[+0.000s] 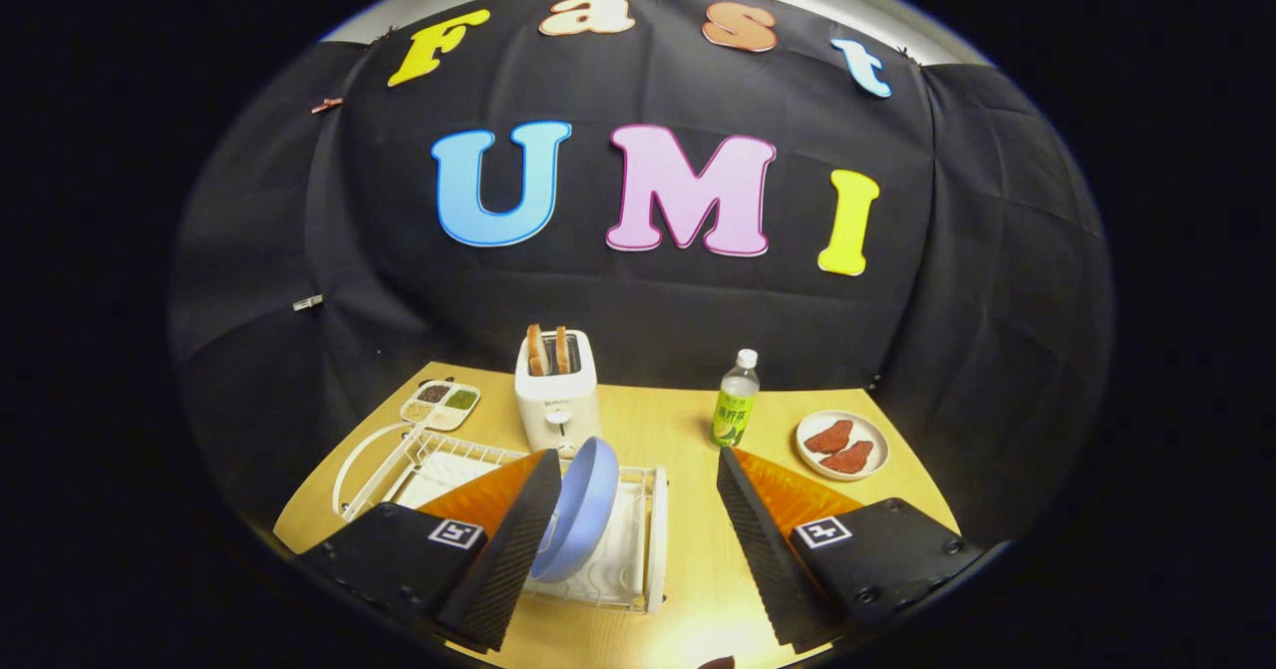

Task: Take the plate from the dish rack, then take the spoon from the basket and place it into the plate.

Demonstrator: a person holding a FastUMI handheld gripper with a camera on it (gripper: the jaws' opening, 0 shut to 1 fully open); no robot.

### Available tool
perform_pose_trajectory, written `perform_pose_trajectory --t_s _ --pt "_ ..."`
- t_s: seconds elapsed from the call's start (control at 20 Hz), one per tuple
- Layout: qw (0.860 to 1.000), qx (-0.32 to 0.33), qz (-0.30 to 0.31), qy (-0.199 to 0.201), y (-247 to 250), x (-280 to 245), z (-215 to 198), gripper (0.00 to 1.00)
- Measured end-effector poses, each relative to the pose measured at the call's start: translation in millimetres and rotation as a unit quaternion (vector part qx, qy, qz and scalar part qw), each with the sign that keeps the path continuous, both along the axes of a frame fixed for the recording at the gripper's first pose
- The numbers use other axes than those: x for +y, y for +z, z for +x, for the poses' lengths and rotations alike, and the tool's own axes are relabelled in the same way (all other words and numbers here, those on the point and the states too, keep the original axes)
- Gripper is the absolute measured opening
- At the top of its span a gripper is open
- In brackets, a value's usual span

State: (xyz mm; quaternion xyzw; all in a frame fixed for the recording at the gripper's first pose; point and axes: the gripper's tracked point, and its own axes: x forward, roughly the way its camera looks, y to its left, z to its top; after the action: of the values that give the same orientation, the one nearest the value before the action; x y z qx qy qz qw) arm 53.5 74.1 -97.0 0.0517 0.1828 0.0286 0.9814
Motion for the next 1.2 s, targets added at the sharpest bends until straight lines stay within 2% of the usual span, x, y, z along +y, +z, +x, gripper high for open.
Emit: perform_pose_trajectory --t_s 0.2,0.4,0.5,0.6,0.75,0.8,0.9,1.05,1.2 --pt "0.998 0.059 -0.026 0.002 -45.9 18.6 16.6 0.95" --pt "0.993 0.111 -0.034 0.005 -88.1 37.8 36.5 0.8" --pt "0.99 0.137 -0.038 0.0 -110.9 42.9 44.6 0.78" --pt "0.987 0.159 -0.03 -0.002 -125.0 47.2 49.2 0.71" --pt "0.982 0.185 -0.024 -0.01 -145.5 49.7 51.6 0.56" --pt "0.982 0.189 -0.022 -0.014 -149.9 49.0 52.5 0.5" --pt "0.981 0.191 -0.02 -0.03 -148.6 45.4 52.6 0.44" --pt "0.98 0.194 -0.028 -0.04 -144.1 45.5 52.4 0.38" --pt "0.981 0.182 -0.056 -0.04 -132.3 45.8 57.7 0.37"
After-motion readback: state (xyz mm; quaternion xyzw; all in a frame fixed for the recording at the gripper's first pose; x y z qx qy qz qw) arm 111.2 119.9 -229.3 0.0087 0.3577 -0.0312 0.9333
